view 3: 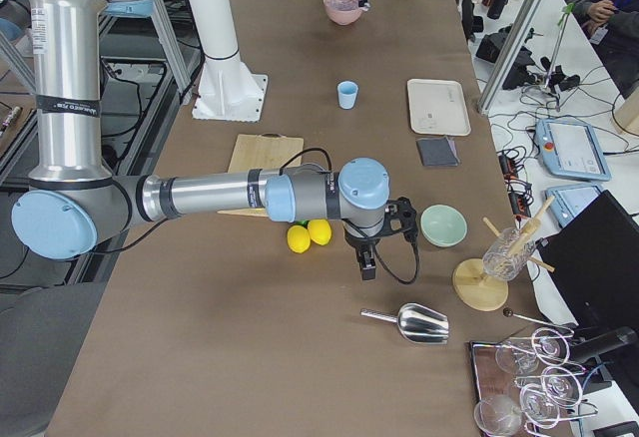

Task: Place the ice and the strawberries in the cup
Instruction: 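Carry the ice cube with the left gripper over the blue cup, then open the left gripper to drop the ice cube into the cup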

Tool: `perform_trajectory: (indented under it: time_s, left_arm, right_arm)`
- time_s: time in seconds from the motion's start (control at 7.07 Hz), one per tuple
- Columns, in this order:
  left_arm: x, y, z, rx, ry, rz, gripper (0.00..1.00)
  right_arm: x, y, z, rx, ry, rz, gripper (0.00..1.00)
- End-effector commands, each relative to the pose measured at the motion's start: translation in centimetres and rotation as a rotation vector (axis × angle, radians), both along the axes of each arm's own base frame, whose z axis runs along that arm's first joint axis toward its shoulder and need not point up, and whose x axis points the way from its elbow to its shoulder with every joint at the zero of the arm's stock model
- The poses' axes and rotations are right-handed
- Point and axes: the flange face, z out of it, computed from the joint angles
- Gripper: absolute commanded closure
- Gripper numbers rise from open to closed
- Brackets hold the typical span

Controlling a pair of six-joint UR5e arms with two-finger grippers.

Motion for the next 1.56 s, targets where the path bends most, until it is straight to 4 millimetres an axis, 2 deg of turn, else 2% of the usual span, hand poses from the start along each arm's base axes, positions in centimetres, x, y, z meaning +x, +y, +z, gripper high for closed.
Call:
perform_trajectory:
  time_s: [0.0, 0.14, 0.28, 0.42, 0.57, 0.85, 1.13, 1.27, 1.41]
  left_arm:
    - [13.6, 6.0, -8.6, -0.027, 0.047, -0.040, 1.00]
    - [16.9, 6.5, -10.2, -0.024, 0.043, -0.066, 1.00]
    - [19.5, 5.9, -11.3, -0.008, 0.032, -0.103, 1.00]
    - [21.2, 4.9, -11.4, -0.010, 0.012, -0.119, 1.00]
    - [21.8, 4.3, -11.3, -0.007, 0.002, -0.136, 1.00]
    - [23.6, 3.9, -9.5, 0.006, -0.011, -0.160, 1.00]
    - [23.9, 4.2, -8.3, -0.001, -0.029, -0.153, 1.00]
    - [23.9, 4.2, -8.3, -0.003, -0.030, -0.154, 1.00]
    - [23.9, 4.2, -8.4, -0.013, -0.027, -0.160, 0.80]
  right_arm:
    - [0.0, 0.0, -0.1, 0.002, 0.001, 0.000, 0.00]
    - [0.1, 0.1, -0.4, 0.009, 0.001, 0.001, 0.00]
    - [0.1, 0.4, -0.6, 0.014, 0.001, 0.001, 0.00]
    - [0.0, 0.6, -0.4, 0.010, 0.001, -0.002, 0.00]
    - [0.1, 0.6, -0.4, 0.009, 0.001, 0.001, 0.00]
    - [0.0, 0.6, -0.6, 0.012, 0.001, -0.001, 0.00]
    - [0.0, 0.6, -0.8, 0.014, 0.001, 0.000, 0.00]
    - [0.0, 0.6, -0.7, 0.014, 0.000, 0.000, 0.00]
    - [0.0, 0.6, -0.8, 0.014, 0.003, 0.000, 0.00]
